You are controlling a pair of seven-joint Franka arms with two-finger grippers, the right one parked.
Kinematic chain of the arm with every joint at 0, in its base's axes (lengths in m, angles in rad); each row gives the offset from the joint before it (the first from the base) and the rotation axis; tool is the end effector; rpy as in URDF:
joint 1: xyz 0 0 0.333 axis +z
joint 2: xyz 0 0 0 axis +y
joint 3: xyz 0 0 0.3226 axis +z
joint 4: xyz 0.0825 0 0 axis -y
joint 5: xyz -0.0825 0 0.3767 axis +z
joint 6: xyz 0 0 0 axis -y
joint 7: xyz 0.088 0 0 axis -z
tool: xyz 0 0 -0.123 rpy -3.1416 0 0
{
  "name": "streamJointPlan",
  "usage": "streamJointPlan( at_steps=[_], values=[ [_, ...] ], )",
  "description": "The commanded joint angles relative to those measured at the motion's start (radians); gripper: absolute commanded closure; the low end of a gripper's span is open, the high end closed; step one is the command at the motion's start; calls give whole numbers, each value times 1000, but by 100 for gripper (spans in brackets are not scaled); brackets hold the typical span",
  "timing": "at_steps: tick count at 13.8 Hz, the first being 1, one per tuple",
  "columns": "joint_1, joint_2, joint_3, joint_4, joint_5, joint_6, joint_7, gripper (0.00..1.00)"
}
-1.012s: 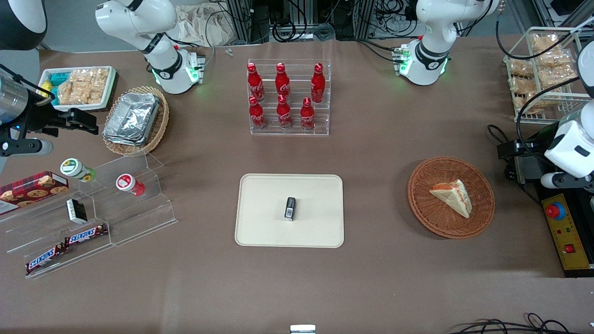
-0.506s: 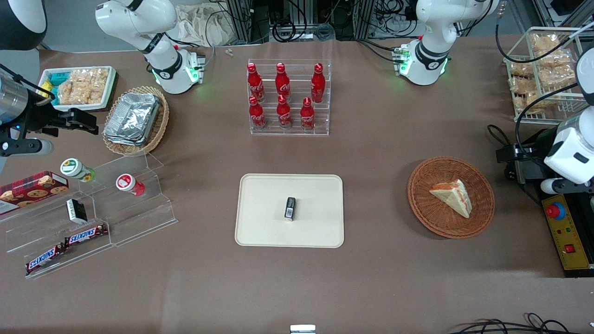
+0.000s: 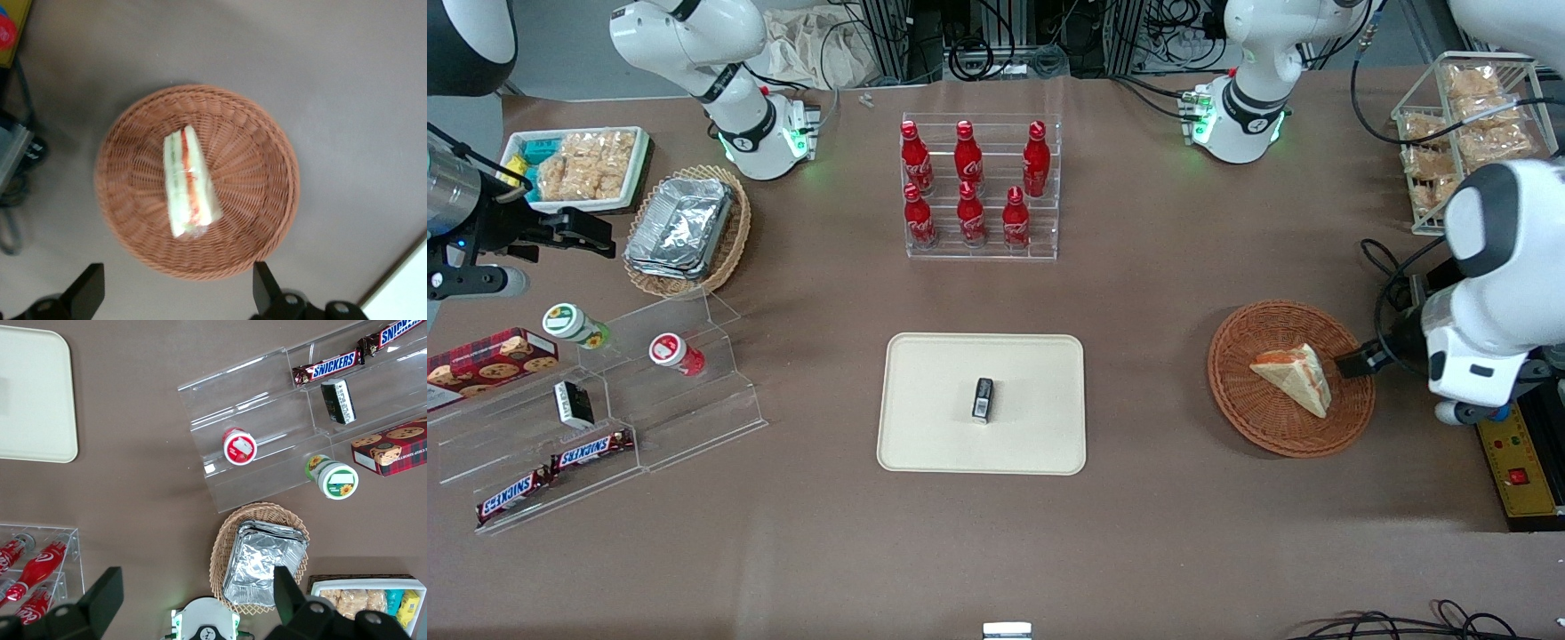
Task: Place sandwich from basket to tray
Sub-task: 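Lower the left gripper and close it on the wrapped sandwich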
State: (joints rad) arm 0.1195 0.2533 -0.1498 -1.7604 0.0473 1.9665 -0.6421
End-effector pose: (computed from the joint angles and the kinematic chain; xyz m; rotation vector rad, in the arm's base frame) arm 0.6183 -0.0091 0.4123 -2.9832 -0.9171 0.0620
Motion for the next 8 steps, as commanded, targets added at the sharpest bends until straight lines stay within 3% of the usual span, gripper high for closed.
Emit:
streamJointPlan(
  at_steps=[1, 5, 8],
  values=[
    [-1, -26, 6, -169, 11, 214, -193, 0],
    [0, -8, 9, -332, 14, 425, -226, 0],
    [6, 7, 10, -381, 13, 460, -229, 0]
  ],
)
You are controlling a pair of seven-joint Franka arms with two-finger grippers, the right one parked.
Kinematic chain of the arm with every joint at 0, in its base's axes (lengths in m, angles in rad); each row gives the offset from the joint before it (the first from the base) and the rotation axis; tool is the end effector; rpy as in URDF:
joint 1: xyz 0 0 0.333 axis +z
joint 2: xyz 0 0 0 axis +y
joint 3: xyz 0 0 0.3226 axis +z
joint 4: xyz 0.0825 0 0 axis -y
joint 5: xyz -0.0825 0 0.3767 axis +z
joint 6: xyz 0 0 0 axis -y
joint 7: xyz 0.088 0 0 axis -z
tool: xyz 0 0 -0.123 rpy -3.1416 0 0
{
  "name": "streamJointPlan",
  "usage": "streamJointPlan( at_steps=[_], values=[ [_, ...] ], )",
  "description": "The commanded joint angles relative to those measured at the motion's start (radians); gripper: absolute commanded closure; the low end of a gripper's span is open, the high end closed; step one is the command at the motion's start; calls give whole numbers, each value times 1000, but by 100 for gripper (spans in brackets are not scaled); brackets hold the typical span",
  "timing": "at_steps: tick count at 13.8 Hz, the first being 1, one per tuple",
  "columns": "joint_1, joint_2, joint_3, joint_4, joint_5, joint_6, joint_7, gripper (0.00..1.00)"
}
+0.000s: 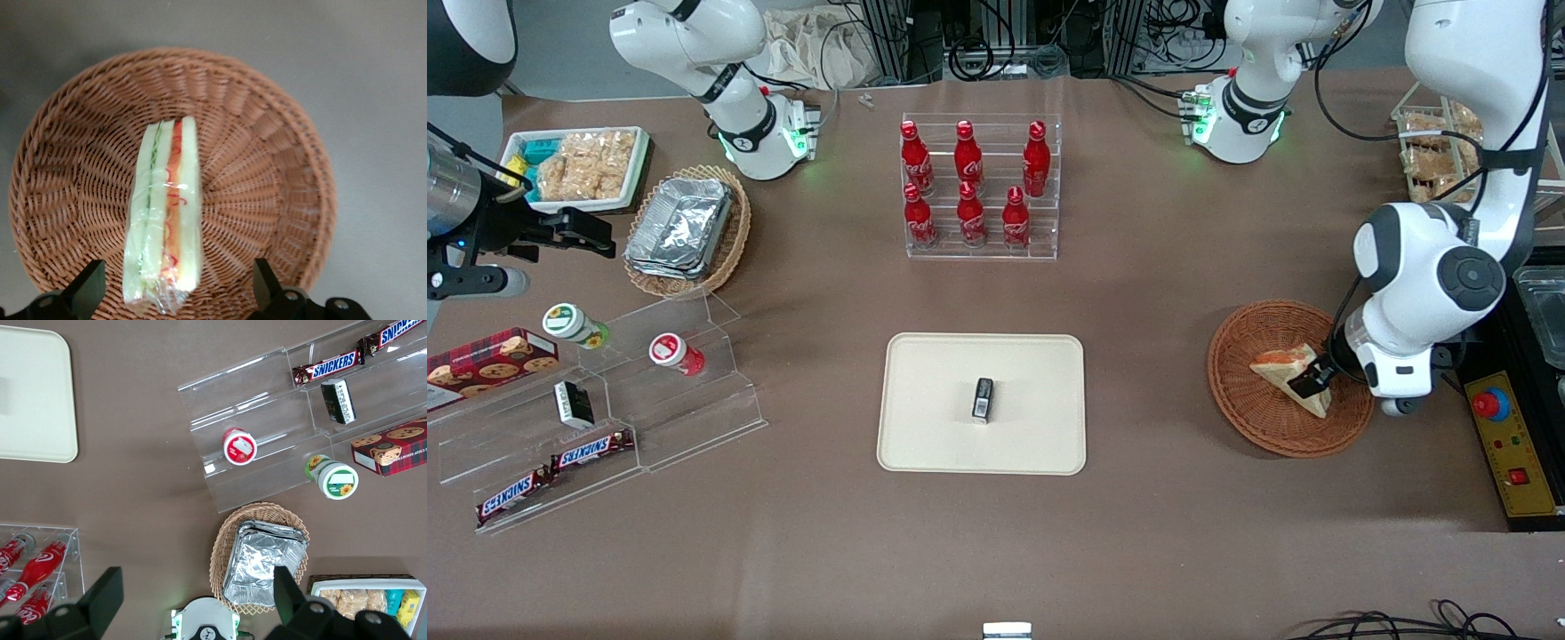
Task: Place sandwich from basket to tray
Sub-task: 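Lower the left gripper and close it on the wrapped sandwich, then lift the sandwich out of the basket and carry it toward the cream tray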
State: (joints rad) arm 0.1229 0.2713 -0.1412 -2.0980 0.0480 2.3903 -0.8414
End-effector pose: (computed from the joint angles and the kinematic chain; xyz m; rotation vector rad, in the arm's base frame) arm 0.5785 -0.0083 0.2898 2.8841 1.2091 0.0315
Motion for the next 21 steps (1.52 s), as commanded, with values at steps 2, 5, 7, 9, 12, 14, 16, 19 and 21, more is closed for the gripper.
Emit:
streamJointPlan(
  at_steps=[2, 5, 7, 9, 12, 14, 16, 19, 21],
  values=[
    [3, 12, 2, -51, 13, 46, -30, 0],
    [3, 40, 2, -51, 13, 55, -30, 1],
    [1, 69, 3, -39, 33, 55, -33, 45],
    [1, 77, 2, -24, 100, 55, -99, 100],
    [-2, 91, 0, 15, 124, 49, -140, 100],
    [-3, 69, -3, 41, 124, -3, -142, 100],
    [-9, 49, -9, 149, 122, -185, -134, 100],
    [-11, 58, -49, 413, 110, -529, -127, 100],
    [-9, 63, -83, 566, 99, -679, -128, 100]
  ],
)
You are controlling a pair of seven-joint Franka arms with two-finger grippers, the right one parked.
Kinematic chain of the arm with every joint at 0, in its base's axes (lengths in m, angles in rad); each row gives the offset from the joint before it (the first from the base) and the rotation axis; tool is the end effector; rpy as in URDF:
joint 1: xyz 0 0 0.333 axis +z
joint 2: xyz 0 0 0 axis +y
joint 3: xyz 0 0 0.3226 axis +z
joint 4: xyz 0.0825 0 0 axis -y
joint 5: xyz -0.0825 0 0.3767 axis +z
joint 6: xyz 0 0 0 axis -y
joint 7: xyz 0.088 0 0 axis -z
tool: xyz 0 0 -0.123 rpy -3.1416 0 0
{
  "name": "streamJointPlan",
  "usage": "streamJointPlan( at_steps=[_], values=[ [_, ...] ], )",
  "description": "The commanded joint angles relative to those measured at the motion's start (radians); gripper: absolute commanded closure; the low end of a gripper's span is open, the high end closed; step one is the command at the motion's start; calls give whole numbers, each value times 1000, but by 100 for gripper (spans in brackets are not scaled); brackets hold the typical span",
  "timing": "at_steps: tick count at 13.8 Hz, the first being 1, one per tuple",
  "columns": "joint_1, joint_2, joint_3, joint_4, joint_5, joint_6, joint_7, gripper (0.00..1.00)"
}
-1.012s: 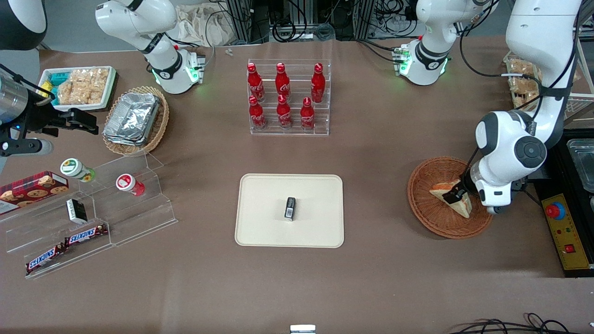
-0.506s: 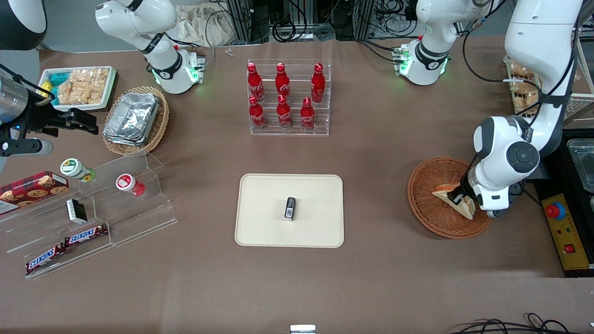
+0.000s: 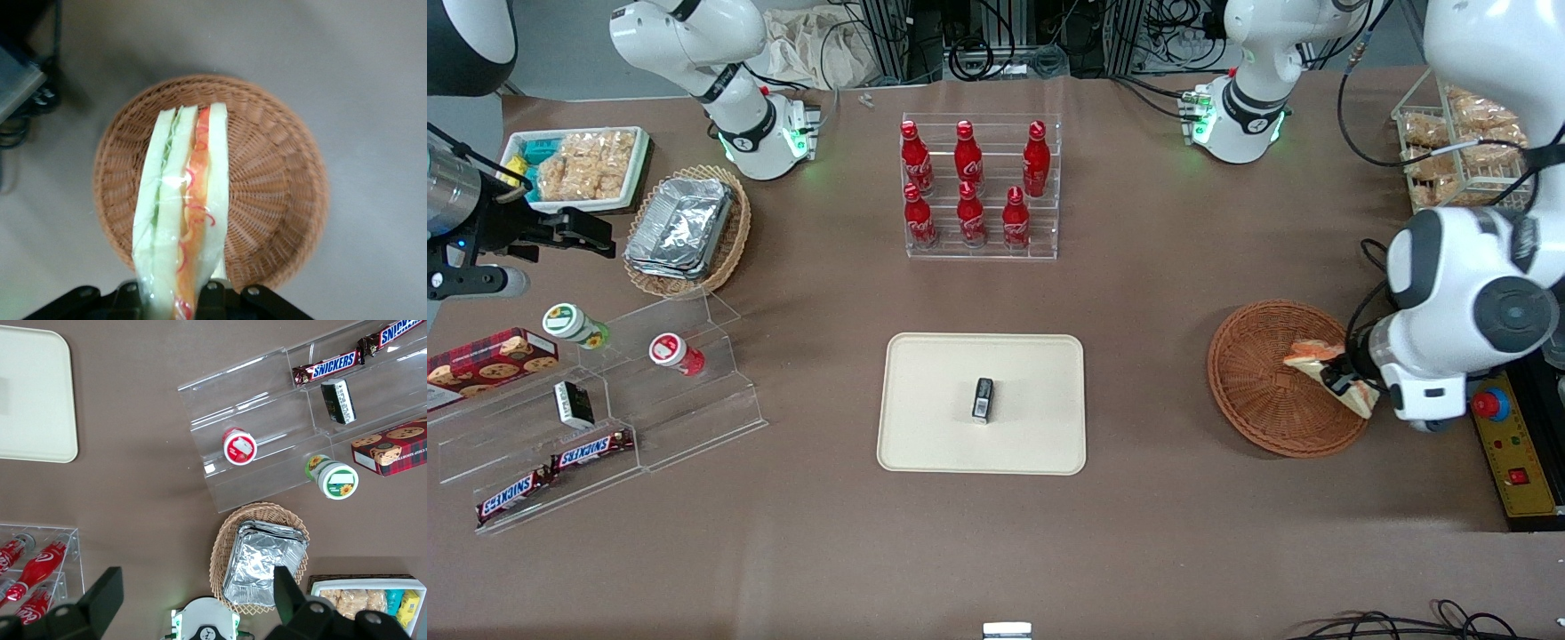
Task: Place sandwich from basket to tray
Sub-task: 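Lift the sandwich out of the basket and carry it toward the cream tray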
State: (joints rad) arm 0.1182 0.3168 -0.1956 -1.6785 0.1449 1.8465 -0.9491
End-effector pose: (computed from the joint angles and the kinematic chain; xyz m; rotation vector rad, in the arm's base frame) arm 0.6247 -0.0246 0.4027 -2.7503 -1.2076 0.1301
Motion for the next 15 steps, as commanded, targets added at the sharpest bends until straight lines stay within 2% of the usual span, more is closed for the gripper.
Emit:
streamJointPlan(
  at_steps=[1, 3, 6, 8, 10, 12, 15],
  values=[
    [-5, 24, -56, 210, -4, -192, -20, 100],
    [-5, 34, -109, 293, -24, -233, 16, 100],
    [-5, 71, -226, 338, -25, -202, 327, 100],
    [-6, 140, -304, 362, -34, -143, 435, 100],
    [-49, 221, -347, 362, -25, -63, 434, 100],
    [-138, 302, -340, 365, -15, 35, 411, 100],
    [-227, 404, -340, 365, 76, 140, 333, 100]
  ],
)
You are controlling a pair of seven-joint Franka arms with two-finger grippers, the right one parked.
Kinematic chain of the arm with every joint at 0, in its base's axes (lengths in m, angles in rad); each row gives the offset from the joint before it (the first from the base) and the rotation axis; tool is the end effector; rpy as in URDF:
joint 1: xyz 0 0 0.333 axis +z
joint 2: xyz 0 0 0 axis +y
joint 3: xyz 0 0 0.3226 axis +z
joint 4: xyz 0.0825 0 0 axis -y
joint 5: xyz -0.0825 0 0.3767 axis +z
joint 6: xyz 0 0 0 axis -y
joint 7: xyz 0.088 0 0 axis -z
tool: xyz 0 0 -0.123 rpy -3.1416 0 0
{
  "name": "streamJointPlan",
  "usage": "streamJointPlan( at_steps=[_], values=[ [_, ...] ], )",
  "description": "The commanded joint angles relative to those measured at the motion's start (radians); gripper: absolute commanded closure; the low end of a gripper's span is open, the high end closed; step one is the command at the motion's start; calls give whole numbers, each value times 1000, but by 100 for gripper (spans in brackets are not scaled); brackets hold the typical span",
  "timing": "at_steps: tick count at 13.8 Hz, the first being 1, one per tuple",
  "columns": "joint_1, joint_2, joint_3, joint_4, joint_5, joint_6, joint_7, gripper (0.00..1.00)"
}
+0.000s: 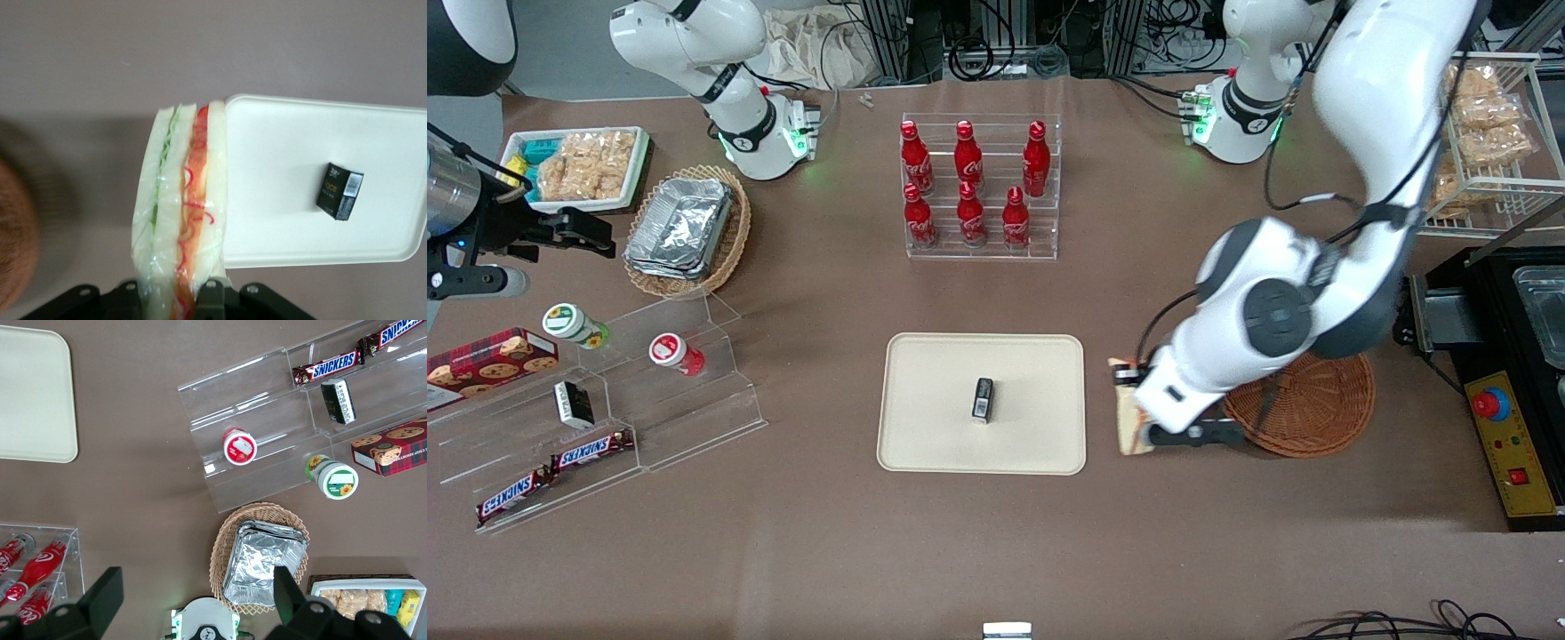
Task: Place sandwich from basket to tray
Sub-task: 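Lower the sandwich onto the tray beside the black box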
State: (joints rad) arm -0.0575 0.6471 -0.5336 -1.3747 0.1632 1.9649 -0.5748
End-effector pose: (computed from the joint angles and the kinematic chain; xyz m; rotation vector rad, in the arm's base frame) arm 0.6405 -0.3198 0.3683 2.9905 0.0267 -0.0935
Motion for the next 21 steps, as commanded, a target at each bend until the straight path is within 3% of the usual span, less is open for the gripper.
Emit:
streamJointPlan(
  at_steps=[1, 6, 8, 9, 10, 11, 12, 16, 21],
  values=[
    [-82, 109, -2, 62, 85, 54, -71, 100],
    [-175, 265, 4, 97, 234, 106, -175, 100],
    [-192, 295, 14, 126, 237, 106, -183, 99],
    [-194, 296, 14, 126, 237, 106, -181, 92],
    [-194, 299, 14, 124, 236, 106, -184, 72],
    [-193, 302, 14, 124, 233, 106, -184, 18],
    [-193, 301, 14, 124, 234, 104, -184, 1],
    [-180, 252, 12, 134, 226, 72, -186, 0],
    [-134, 131, 12, 158, 228, -139, -166, 0]
  ],
)
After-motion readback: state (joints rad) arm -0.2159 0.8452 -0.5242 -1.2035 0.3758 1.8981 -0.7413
